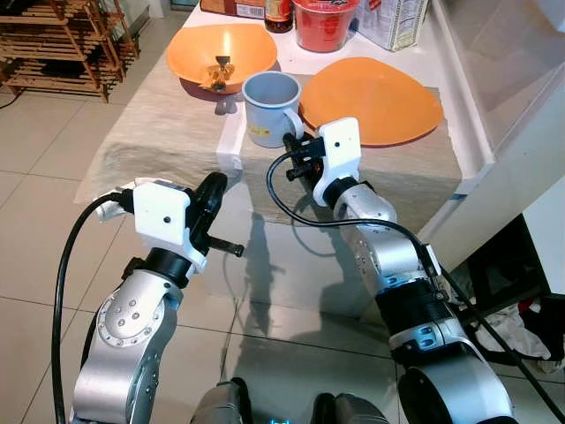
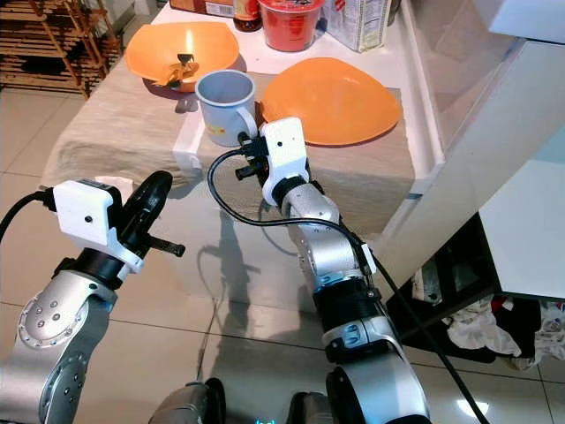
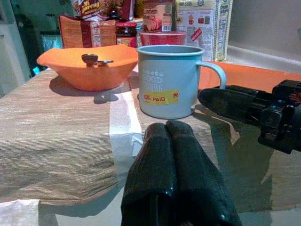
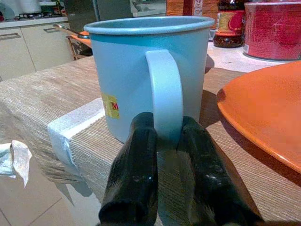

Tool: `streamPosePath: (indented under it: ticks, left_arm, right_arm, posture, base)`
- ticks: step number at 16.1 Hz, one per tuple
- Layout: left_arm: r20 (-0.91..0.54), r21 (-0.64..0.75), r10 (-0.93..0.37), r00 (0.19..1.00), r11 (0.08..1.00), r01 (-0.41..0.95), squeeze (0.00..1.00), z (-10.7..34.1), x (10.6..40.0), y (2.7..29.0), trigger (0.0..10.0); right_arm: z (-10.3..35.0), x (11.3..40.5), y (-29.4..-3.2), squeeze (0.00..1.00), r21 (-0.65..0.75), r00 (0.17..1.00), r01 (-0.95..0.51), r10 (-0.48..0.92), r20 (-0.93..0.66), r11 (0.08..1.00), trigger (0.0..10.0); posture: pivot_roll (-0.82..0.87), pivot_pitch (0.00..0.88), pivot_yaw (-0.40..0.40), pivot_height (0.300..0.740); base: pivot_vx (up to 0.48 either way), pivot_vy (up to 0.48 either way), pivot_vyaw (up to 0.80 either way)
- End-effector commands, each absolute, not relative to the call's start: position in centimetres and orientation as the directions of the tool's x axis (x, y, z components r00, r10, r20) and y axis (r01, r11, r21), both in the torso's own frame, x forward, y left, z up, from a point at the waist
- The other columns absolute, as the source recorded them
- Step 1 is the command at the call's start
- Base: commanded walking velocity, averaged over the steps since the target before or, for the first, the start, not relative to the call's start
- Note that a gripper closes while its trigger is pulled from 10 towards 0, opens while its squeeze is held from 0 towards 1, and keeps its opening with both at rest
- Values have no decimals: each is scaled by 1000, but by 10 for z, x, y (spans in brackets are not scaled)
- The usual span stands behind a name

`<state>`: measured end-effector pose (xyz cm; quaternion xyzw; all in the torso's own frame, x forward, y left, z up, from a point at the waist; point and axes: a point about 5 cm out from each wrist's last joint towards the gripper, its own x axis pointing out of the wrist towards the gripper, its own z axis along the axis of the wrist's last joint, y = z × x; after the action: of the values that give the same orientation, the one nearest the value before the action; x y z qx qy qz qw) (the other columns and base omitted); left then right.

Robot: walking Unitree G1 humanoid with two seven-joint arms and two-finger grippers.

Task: Setting the table

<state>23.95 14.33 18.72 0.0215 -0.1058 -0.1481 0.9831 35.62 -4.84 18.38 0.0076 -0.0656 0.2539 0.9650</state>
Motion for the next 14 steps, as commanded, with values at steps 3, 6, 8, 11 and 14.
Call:
streamPosePath:
  ticks: [3, 6, 8, 11, 14]
  left_arm:
    - [204, 81, -303, 931, 953, 292, 0, 189, 239, 141, 10000]
    - [200, 86, -310, 929, 950, 299, 0, 189, 239, 140, 10000]
    - [201, 85, -308, 930, 951, 297, 0, 189, 239, 140, 10000]
    - [211, 84, -306, 928, 952, 295, 0, 191, 240, 141, 10000]
    - [237, 46, -293, 926, 956, 291, 0, 194, 244, 145, 10000]
  right_arm:
    - [198, 357, -48, 0, -11, 850, -498, 490, 195, 867, 0]
    - [200, 358, -48, 0, -6, 850, -493, 483, 210, 870, 0]
    - [205, 358, -51, 0, 17, 850, -481, 462, 251, 876, 0]
    - [241, 350, -72, 0, 251, 794, -522, 357, 491, 815, 7529]
    - [261, 327, -82, 0, 321, 661, -699, 406, 631, 639, 10000]
  posture:
    - [-2, 179, 8, 740]
    - [-1, 179, 7, 740]
    - [0, 177, 5, 740]
    - [4, 170, 2, 740]
    - [-7, 151, 13, 740]
  base:
    - [0, 0, 0]
    - [0, 0, 0]
    - [0, 0, 0]
    - [0, 0, 0]
    - [0, 0, 0]
